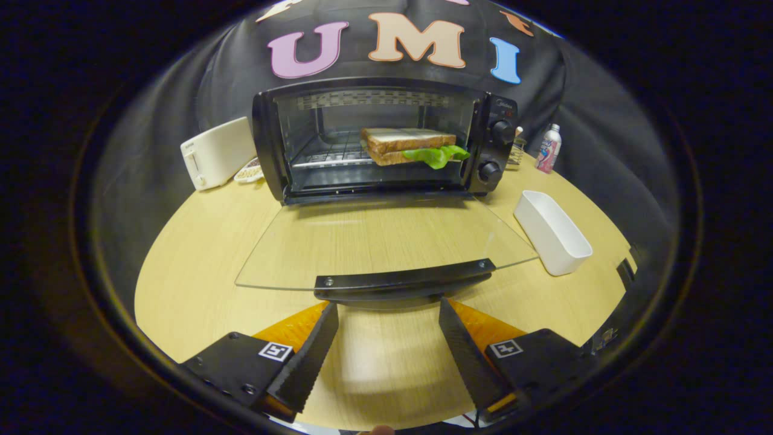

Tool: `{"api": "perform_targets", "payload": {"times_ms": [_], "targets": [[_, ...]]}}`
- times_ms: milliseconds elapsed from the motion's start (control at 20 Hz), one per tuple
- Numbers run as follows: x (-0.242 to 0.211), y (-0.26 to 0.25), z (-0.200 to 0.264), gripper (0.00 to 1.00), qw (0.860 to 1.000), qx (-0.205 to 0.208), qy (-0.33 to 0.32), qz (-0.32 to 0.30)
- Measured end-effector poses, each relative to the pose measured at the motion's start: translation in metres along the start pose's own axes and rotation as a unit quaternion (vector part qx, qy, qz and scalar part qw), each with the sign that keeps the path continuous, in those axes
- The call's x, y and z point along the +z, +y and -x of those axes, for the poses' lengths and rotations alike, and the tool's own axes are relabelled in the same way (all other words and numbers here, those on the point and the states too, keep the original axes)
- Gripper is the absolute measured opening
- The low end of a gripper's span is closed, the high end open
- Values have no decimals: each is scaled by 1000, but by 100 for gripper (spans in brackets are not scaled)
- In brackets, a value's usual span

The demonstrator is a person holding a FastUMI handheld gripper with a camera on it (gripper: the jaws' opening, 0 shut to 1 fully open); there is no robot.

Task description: Open the toaster oven, put the food inside, and close the toaster oven door.

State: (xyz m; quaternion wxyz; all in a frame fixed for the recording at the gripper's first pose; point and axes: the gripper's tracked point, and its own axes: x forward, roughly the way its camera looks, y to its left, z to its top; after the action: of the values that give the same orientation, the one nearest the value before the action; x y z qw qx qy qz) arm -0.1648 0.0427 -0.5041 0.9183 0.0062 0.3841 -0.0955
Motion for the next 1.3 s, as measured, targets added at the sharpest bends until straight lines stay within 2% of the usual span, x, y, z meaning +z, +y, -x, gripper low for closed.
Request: {"api": "perform_targets", "payload": {"times_ms": [550, 1300], "targets": [[74, 0, 27, 100, 997, 2, -74, 7], [174, 21, 7, 100, 988, 30, -146, -33]]}}
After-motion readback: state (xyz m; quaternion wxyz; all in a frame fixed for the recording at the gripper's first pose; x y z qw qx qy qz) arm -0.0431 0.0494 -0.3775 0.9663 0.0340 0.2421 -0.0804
